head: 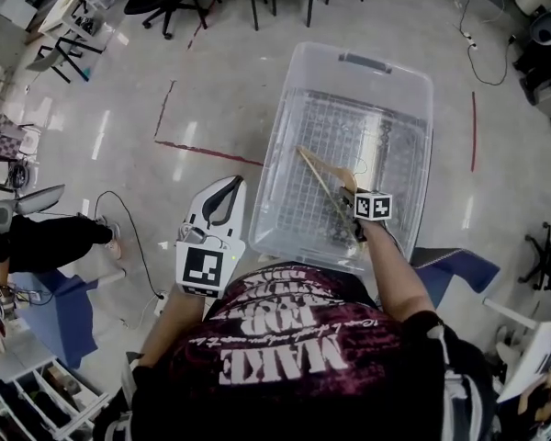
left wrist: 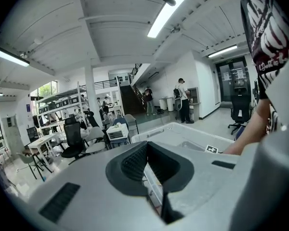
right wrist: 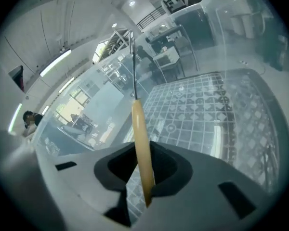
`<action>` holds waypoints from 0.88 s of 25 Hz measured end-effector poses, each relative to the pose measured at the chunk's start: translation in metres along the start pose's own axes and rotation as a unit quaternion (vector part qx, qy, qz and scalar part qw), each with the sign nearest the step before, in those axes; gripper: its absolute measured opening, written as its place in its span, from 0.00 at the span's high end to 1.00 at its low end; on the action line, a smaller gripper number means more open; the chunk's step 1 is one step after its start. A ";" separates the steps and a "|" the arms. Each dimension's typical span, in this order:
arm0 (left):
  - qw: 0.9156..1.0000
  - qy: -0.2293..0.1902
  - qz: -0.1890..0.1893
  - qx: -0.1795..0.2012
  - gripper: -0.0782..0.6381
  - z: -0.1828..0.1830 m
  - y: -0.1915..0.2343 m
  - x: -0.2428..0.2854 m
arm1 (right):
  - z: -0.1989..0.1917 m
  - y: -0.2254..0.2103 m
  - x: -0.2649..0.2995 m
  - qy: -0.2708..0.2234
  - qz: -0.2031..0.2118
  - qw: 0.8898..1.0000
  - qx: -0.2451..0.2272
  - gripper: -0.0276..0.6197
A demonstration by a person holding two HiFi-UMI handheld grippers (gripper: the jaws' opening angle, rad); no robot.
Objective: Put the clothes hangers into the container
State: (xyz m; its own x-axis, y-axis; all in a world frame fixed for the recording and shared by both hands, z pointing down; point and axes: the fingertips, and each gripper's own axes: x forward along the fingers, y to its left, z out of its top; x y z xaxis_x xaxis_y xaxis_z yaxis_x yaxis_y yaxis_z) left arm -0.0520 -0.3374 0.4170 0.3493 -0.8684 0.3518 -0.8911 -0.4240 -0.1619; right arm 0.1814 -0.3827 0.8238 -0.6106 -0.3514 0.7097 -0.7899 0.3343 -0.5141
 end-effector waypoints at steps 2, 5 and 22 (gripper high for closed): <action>1.000 0.004 -0.001 0.000 0.88 -0.001 -0.003 -0.001 | -0.009 -0.019 0.003 0.025 -0.054 0.998 -0.019 0.83; 1.000 0.004 -0.008 0.005 0.88 -0.003 -0.007 -0.006 | -0.015 -0.037 -0.003 0.049 -0.115 0.991 -0.039 0.60; 0.996 -0.066 -0.054 -0.026 0.88 0.000 0.004 -0.050 | 0.083 0.071 -0.177 -0.199 -0.135 0.960 -0.143 0.95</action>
State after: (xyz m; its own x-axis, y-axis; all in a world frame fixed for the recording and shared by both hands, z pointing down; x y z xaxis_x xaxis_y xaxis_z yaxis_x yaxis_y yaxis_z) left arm -0.0731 -0.2954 0.3989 0.4769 -0.8459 0.2389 -0.8584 -0.5066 -0.0802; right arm 0.2290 -0.3694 0.6220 -0.4039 -0.7463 0.5291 -0.9095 0.3901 -0.1440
